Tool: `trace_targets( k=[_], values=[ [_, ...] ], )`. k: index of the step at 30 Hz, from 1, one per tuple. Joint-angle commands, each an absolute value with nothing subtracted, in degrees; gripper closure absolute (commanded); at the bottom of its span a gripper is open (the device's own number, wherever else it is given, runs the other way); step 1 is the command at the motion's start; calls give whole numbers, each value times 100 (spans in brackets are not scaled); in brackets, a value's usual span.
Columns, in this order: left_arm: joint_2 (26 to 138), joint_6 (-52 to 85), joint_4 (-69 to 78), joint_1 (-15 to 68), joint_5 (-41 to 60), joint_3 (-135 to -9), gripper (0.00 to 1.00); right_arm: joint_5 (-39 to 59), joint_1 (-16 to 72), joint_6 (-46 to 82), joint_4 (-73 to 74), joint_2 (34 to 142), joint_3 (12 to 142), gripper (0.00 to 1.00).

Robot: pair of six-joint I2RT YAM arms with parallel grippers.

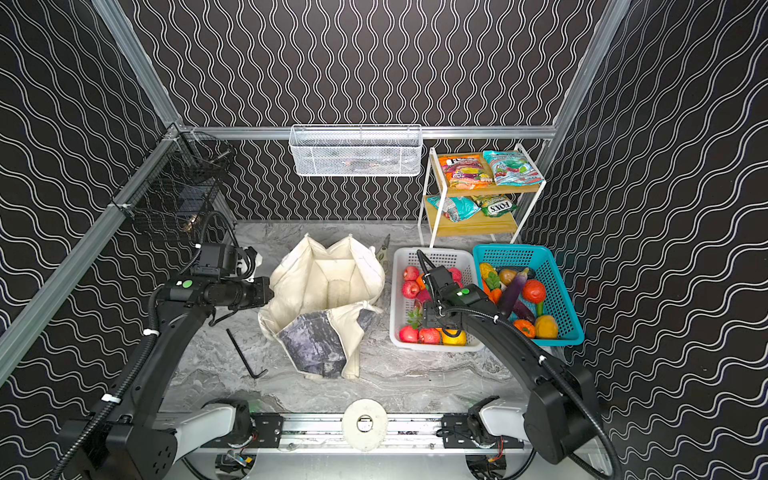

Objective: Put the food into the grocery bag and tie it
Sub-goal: 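Grasp the orange with leaves in the white basket with the right gripper, then carry the orange over the open tote bag and lower it inside with the right gripper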

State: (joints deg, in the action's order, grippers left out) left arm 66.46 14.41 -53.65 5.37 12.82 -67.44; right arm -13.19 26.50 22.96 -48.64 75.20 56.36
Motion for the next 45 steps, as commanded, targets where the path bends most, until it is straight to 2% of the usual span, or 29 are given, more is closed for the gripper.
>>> trace_targets(
  k=[1, 16, 36, 39, 45],
  values=[
    [6653, 1280, -5352, 545, 1319, -6758, 100, -1209, 2620, 2189, -4693, 7668, 5672, 19],
    [6645, 1248, -5360, 554, 1356, -6746, 100, -1447, 2533, 2215, -4591, 8136, 5687, 22],
    [6563, 1142, -5440, 556, 1367, -6724, 100, -1615, 2373, 2276, -4747, 8464, 5914, 53],
    [6564, 1173, -5410, 561, 1389, -6714, 100, -1626, 2356, 2290, -4790, 8370, 5930, 60],
    [6583, 1191, -5403, 571, 1433, -6743, 100, -1536, 2351, 2393, -5066, 8021, 6140, 61]
  ],
)
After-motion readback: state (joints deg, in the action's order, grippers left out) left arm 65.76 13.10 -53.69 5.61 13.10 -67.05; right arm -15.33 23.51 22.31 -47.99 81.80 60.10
